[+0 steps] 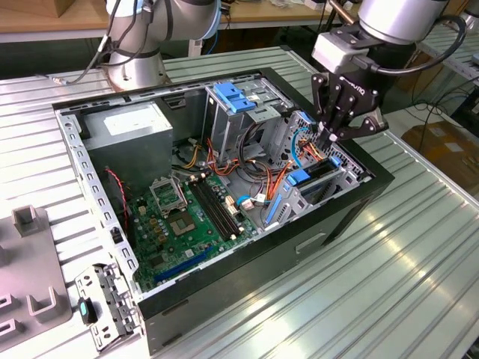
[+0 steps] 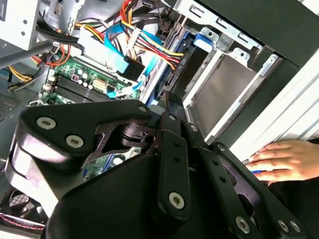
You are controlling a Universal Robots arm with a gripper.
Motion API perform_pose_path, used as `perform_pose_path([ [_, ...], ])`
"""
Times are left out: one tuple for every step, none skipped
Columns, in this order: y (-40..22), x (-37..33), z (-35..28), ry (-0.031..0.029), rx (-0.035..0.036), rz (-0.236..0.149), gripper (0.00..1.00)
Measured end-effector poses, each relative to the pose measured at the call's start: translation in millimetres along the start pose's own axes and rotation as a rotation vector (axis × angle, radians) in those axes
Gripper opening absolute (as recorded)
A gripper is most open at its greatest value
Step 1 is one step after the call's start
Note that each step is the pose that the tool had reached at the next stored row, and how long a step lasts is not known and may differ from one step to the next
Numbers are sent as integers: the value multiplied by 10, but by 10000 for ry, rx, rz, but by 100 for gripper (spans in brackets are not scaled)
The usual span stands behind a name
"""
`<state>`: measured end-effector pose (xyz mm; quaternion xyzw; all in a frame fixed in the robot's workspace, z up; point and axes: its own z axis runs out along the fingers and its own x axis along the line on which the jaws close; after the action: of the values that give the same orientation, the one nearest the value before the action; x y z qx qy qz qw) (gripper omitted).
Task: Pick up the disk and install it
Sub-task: 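Insert the second disk wire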
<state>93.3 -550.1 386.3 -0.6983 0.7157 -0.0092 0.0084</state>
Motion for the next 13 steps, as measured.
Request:
perform_pose_path([
  [0, -4, -10, -2, 0, 1, 11],
  [0, -9, -22, -2, 0, 1, 11],
  [0, -16, -31, -2, 0, 1, 11],
  [0, -30, -56, 1, 0, 1, 11],
  [0, -40, -71, 1, 0, 1, 11],
  [0, -51, -83, 7, 0, 1, 11],
  [0, -61, -90, 32, 0, 0, 11],
  [0, -70, -93, 86, -1, -1, 11],
  [-1, -82, -94, 164, -6, -4, 11],
  [-1, -95, -94, 251, -11, -6, 11],
  [-2, -114, -96, 366, -14, -8, 11],
  [-3, -134, -98, 479, -13, -11, 11],
  [-4, -162, -99, 641, -11, -15, 11],
])
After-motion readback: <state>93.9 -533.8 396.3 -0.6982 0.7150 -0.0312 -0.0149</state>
